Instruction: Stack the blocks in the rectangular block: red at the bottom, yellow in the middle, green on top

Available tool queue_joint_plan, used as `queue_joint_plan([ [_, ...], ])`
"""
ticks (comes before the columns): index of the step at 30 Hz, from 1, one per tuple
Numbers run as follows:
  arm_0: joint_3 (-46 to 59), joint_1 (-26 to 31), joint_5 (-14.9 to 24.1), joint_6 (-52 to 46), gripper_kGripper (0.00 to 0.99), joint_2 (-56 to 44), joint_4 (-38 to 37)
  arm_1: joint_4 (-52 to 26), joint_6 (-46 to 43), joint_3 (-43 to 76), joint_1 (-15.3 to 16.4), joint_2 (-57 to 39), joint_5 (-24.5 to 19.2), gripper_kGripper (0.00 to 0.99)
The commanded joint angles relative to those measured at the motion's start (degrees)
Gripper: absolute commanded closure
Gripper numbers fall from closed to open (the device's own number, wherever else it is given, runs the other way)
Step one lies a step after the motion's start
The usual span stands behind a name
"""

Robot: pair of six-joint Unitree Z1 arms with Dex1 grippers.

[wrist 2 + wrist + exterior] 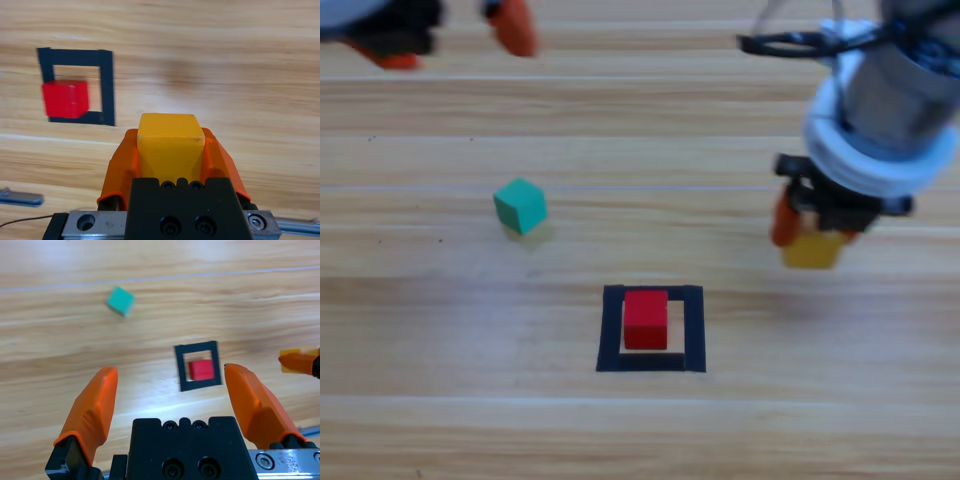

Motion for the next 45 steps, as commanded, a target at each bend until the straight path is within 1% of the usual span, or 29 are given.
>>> queue_joint_plan([
  [1, 5.7, 4.7, 0.9, 5.7, 0.079, -8.5, 0.4, 7.4, 1.5, -11.9, 6.0, 13.1, -0.1, 0.967],
  [6, 8.6, 5.1, 0.0, 7.1, 0.079, -13.1, 0.4, 9.9, 2.5, -19.7, 8.1, 17.1, -0.1, 0.967],
  [11, 10.8, 5.1, -0.6, 6.7, 0.068, -14.7, 0.1, 10.4, 3.3, -24.8, 9.6, 20.2, -0.2, 0.965],
  [13, 11.1, 5.1, -0.8, 6.4, 0.068, -15.0, 0.1, 10.4, 3.8, -25.9, 10.1, 21.5, -0.1, 0.926],
  [20, 12.9, 5.1, -1.2, 5.7, 0.068, -15.2, -0.3, 10.5, 4.2, -27.0, 10.2, 22.9, 0.1, 0.924],
  [28, 16.6, 5.1, -1.9, 5.4, 0.068, -16.3, -2.7, 10.5, 4.2, -28.4, 10.2, 25.1, 0.8, 0.924],
  [45, 19.1, 5.1, -2.5, 5.1, 0.067, -16.1, -5.5, 10.4, 4.2, -29.9, 10.3, 26.6, 1.3, 0.924],
])
